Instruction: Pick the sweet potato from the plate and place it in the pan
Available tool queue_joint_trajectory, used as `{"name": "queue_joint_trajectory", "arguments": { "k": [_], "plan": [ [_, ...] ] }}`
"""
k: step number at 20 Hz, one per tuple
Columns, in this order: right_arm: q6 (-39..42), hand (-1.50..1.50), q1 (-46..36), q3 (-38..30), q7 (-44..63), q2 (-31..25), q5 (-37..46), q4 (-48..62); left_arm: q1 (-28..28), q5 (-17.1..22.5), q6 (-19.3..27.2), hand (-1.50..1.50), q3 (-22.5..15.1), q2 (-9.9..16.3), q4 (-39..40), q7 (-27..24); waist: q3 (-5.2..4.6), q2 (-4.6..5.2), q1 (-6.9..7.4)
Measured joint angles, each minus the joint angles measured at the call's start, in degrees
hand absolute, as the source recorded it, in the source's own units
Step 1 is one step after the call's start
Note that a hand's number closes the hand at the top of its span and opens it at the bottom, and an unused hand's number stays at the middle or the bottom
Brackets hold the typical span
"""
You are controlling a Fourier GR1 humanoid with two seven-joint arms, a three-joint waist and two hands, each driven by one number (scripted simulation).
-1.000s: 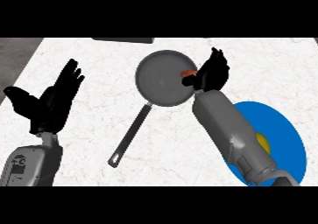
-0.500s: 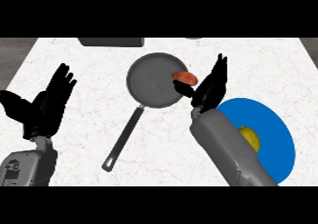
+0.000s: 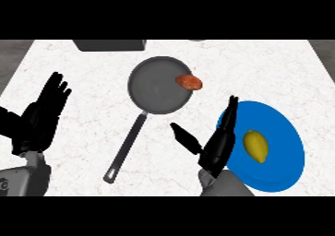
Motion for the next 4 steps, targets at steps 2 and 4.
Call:
{"name": "queue_joint_trajectory", "arguments": {
  "k": [2,4],
  "plan": [
    [-0.1,-1.5,4.5,1.2,0.7,0.0,3.5,-4.3,0.7,-0.7,0.3,0.0,-0.6,-0.7,0.0,-0.9,0.0,0.12,0.05],
    [0.5,-1.5,8.0,2.5,3.1,0.1,8.1,-7.9,0.1,-0.6,0.1,0.0,-0.4,-0.5,0.3,-1.0,-0.02,0.22,0.15]
  ]
}}
